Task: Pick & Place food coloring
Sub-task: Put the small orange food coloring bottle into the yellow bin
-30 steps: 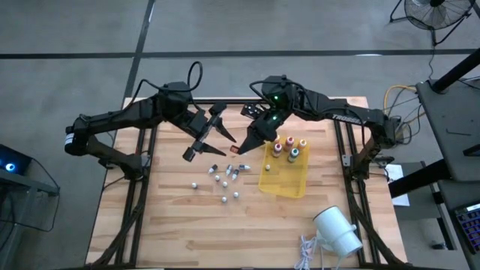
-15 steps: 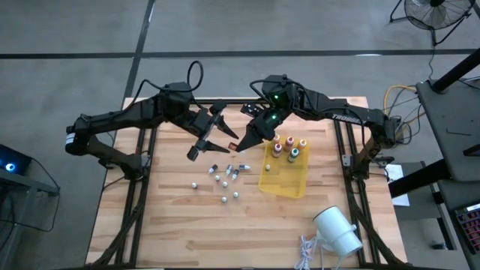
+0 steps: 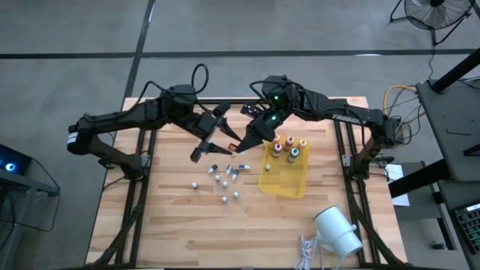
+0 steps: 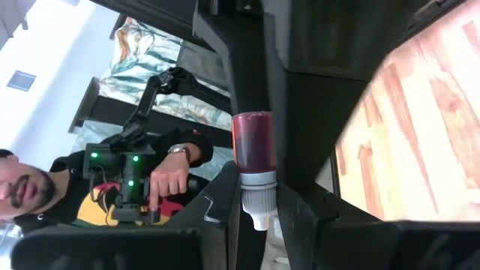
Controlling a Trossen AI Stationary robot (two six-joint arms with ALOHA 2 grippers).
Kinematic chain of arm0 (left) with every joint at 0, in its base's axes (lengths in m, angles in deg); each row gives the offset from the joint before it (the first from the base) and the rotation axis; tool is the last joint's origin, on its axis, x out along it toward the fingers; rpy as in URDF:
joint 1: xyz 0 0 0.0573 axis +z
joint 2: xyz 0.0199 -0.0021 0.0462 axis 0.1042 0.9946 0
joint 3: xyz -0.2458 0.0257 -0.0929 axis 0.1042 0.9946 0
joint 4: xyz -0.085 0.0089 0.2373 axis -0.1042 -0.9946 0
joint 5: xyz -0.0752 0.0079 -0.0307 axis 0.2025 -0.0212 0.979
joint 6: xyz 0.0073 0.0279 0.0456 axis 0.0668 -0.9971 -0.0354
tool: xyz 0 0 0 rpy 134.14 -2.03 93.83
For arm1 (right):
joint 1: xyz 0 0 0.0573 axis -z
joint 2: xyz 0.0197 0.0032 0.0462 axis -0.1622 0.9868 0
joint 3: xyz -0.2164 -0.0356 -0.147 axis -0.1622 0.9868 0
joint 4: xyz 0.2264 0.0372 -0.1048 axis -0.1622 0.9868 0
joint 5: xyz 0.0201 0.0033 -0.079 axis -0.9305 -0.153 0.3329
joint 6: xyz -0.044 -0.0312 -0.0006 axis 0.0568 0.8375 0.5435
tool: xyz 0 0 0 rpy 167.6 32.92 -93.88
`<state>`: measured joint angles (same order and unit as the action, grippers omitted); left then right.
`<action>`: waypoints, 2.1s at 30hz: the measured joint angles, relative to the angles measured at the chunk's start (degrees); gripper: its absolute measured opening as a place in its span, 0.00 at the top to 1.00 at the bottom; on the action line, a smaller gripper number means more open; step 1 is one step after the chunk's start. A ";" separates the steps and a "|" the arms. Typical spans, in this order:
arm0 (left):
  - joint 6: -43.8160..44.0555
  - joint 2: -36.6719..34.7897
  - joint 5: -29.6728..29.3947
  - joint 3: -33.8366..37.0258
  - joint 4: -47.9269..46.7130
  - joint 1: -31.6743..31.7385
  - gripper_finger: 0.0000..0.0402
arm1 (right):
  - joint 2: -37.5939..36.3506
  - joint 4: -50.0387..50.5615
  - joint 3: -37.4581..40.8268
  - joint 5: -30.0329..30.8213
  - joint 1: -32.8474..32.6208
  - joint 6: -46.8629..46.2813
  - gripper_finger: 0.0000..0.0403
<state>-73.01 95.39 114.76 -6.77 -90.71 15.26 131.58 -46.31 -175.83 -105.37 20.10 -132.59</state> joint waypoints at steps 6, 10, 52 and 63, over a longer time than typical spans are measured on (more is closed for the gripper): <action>0.83 -0.92 0.20 -0.45 -0.02 -0.08 0.53 | 0.00 0.01 0.00 0.36 0.07 0.40 0.85; 1.04 -0.90 0.17 -1.03 -0.51 -0.11 0.53 | 0.00 0.07 0.00 0.35 0.07 0.61 0.85; 0.73 -0.90 -2.77 -1.09 -2.16 -0.81 0.86 | 0.00 0.29 0.04 1.09 0.02 0.39 0.77; 0.73 -0.90 -2.83 -1.07 -3.21 -0.77 0.86 | -0.11 0.09 0.02 1.25 0.02 0.59 0.69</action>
<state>-72.27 94.49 111.93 -7.84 -93.92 14.49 131.47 -46.22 -175.81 -104.13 20.12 -132.00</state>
